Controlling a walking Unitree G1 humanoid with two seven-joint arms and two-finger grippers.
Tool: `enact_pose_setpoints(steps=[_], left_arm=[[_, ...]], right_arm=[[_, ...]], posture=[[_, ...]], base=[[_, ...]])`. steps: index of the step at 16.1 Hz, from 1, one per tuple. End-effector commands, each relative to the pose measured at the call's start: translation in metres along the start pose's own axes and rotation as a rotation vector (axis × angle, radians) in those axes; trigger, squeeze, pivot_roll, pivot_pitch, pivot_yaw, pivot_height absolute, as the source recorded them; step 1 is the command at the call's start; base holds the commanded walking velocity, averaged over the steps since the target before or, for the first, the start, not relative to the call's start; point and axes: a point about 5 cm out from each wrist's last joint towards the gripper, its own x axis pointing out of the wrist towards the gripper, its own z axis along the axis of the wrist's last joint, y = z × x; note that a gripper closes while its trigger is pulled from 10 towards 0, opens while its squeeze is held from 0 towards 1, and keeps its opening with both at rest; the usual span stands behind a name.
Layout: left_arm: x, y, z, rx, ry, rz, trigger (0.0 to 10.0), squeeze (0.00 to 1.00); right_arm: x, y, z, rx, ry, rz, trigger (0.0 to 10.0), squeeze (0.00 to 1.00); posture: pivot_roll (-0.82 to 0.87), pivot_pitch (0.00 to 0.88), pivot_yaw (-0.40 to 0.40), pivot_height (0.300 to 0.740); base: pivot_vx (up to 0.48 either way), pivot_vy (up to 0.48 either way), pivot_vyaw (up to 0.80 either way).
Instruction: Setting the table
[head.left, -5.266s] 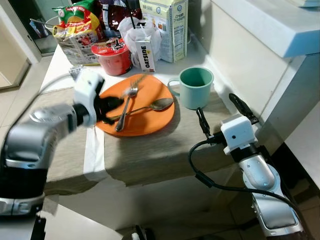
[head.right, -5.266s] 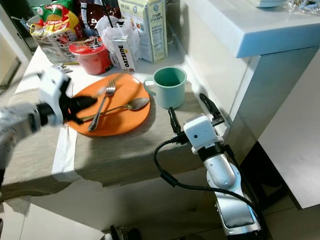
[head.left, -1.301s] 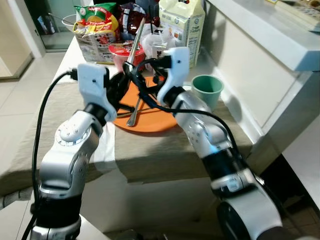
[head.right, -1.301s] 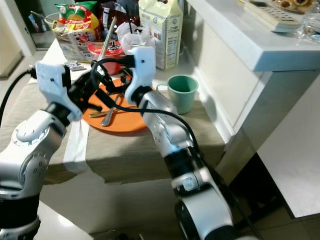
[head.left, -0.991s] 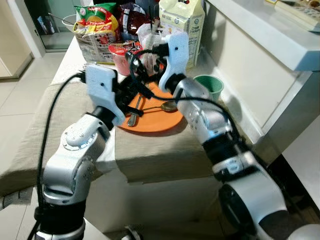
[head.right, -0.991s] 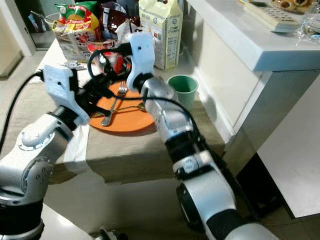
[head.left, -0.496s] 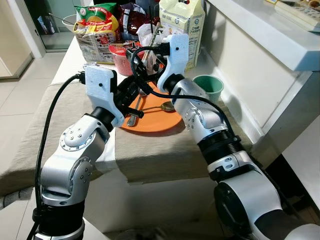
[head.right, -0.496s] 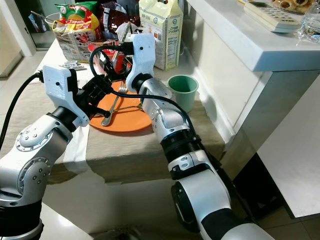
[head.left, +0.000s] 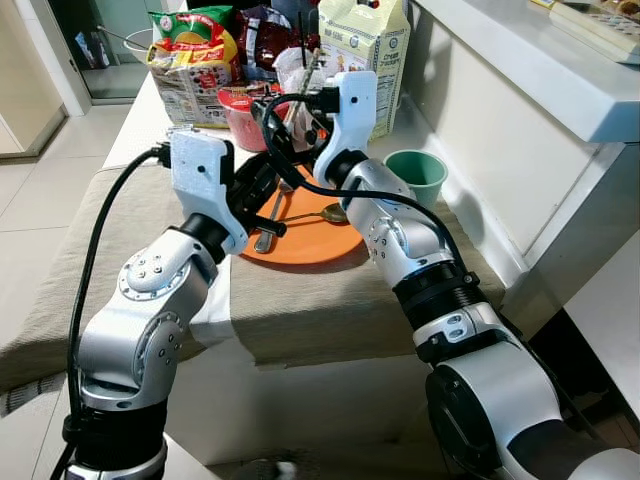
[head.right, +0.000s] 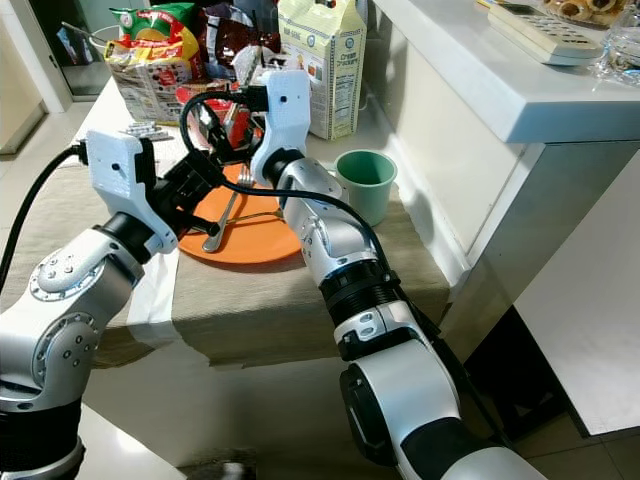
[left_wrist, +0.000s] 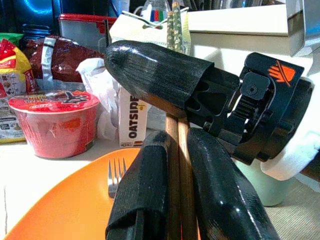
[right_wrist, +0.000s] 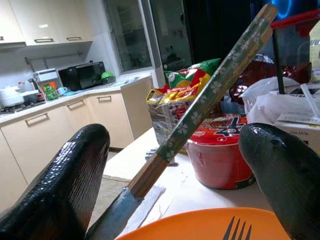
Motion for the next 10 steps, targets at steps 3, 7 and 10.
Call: enact_pose_setpoints(steps=[3, 7, 10], left_arm=[[0.0004, -0.0269, 0.0376, 0.052, -0.183, -0.163, 0.0, 0.00], [0.0003, -0.0268, 0.0372, 0.055, -0.179, -0.164, 0.0, 0.00], [0.0001, -0.0265, 0.0378, 0.062, -0.177, -0.169, 0.0, 0.00]], right_arm=[[-0.0067, -0.0175, -0.0215, 0.005, 0.096, -0.138, 0.0, 0.00], [-0.0070, -0.0180, -0.0215, 0.010, 0.091, -0.139, 0.0, 0.00], [-0.0073, -0.0184, -0.0227, 0.017, 0.093, -0.145, 0.0, 0.00]], posture=[[0.00, 0.000, 0.019, 0.740], [0.00, 0.000, 0.020, 0.740], [0.00, 0.000, 0.022, 0.740]], base=[[0.000, 0.000, 0.00], [0.000, 0.000, 0.00], [0.000, 0.000, 0.00]])
